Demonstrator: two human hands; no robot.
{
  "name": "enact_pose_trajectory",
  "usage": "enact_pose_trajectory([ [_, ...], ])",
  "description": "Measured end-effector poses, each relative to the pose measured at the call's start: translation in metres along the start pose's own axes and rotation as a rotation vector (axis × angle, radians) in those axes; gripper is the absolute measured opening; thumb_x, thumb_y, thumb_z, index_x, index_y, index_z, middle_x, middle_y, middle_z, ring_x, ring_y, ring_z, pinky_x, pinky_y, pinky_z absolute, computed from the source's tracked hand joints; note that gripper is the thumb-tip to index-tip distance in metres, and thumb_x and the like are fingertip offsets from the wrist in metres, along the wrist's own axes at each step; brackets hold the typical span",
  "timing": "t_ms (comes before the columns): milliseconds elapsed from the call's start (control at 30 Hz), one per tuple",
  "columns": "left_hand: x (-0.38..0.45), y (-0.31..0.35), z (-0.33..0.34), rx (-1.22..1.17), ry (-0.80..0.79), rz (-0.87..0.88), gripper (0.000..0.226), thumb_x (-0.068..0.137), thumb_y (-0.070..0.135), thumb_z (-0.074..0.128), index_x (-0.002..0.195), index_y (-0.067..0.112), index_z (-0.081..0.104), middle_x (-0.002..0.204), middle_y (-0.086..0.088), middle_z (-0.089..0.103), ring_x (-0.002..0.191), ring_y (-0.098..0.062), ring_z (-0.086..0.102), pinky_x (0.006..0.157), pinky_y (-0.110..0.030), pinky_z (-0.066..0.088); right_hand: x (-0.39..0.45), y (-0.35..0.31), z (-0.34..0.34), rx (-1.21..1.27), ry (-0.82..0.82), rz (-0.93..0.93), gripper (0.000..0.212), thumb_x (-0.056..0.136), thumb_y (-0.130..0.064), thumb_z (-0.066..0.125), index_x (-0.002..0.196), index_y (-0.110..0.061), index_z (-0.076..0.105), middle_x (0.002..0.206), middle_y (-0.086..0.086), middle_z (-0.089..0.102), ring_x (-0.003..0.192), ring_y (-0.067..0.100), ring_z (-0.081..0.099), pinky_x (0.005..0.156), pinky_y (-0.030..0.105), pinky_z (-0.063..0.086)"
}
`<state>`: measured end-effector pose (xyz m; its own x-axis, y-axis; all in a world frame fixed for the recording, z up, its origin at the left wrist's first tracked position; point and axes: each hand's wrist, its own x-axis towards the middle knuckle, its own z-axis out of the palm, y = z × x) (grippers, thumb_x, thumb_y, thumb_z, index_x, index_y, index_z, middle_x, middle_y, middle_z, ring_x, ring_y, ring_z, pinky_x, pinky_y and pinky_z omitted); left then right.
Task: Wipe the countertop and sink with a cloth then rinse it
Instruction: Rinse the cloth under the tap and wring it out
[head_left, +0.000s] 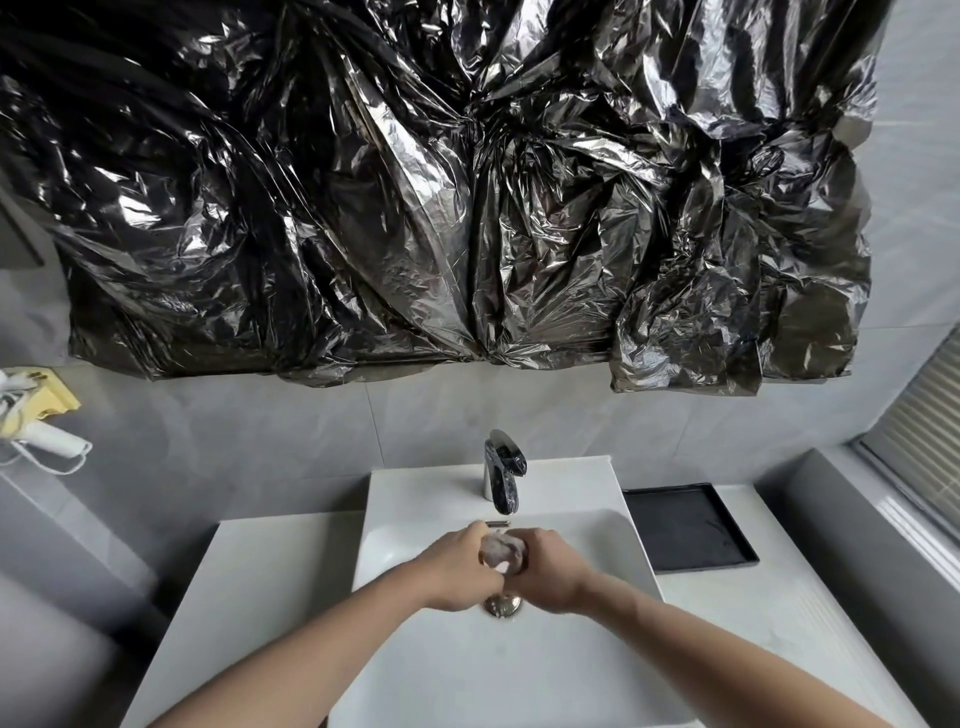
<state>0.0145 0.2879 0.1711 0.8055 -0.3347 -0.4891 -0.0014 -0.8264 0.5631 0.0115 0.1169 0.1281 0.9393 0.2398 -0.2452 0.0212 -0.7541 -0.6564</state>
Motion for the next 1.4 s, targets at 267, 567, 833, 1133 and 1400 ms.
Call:
enact_pose_trajectory([
  [267, -0.015, -0.028, 0.013, 0.750, 0.345, 0.701, 0.089, 0.081, 0.029, 0.059, 0.158, 0.033, 0.013, 0.163, 0.007, 0.026, 0.137, -0.015, 0.036, 0.109, -0.031, 0.039, -0.015, -0.020, -0.026, 0.504, -0.606, 0.226, 0.038, 0.085, -0.017, 0.071, 0.066, -0.028, 0.039, 0.063, -0.003, 0.027, 0.049, 0.009, 0.021, 0.046, 0.023, 0.012],
  [567, 0.012, -0.007, 0.001, 0.949, 0.388, 0.430, 0.015, 0.077, 0.020, 0.071, 0.089, 0.022, 0.063, 0.083, 0.000, 0.072, 0.078, -0.026, 0.068, 0.062, -0.031, 0.037, -0.009, -0.054, -0.009, -0.146, -0.451, 0.204, 0.029, 0.082, -0.006, 0.058, 0.058, -0.018, 0.048, 0.058, 0.003, 0.039, 0.047, 0.022, 0.035, 0.045, 0.024, 0.022],
  [833, 0.035, -0.002, 0.008, 0.514, 0.107, 0.042, 0.009, 0.078, 0.018, 0.054, 0.070, 0.017, 0.057, 0.074, -0.002, 0.060, 0.071, -0.030, 0.053, 0.060, -0.032, 0.038, 0.003, -0.040, -0.006, -0.683, -0.097, 0.034, 0.011, 0.084, -0.005, 0.061, 0.085, -0.015, 0.065, 0.102, 0.013, 0.070, 0.098, 0.037, 0.066, 0.072, 0.033, 0.040],
  [1133, 0.041, -0.011, 0.016, -0.025, -0.171, -0.121, 0.035, 0.071, 0.025, 0.074, 0.066, 0.025, 0.039, 0.065, 0.003, 0.033, 0.059, -0.020, 0.026, 0.050, -0.028, 0.022, 0.008, -0.019, 0.002, -0.669, 0.010, -0.186, 0.018, 0.081, -0.012, 0.058, 0.092, -0.023, 0.067, 0.102, 0.007, 0.074, 0.095, 0.037, 0.068, 0.068, 0.034, 0.034],
  [1400, 0.013, -0.021, 0.004, -0.072, 0.198, 0.079, 0.053, 0.075, 0.028, 0.067, 0.124, 0.029, 0.045, 0.112, 0.016, 0.056, 0.094, -0.011, 0.060, 0.074, -0.024, 0.047, 0.006, -0.008, -0.008, -0.243, 0.069, -0.084, 0.033, 0.083, -0.052, 0.054, 0.083, -0.020, 0.049, 0.076, 0.000, 0.064, 0.070, 0.024, 0.057, 0.064, 0.038, 0.047],
])
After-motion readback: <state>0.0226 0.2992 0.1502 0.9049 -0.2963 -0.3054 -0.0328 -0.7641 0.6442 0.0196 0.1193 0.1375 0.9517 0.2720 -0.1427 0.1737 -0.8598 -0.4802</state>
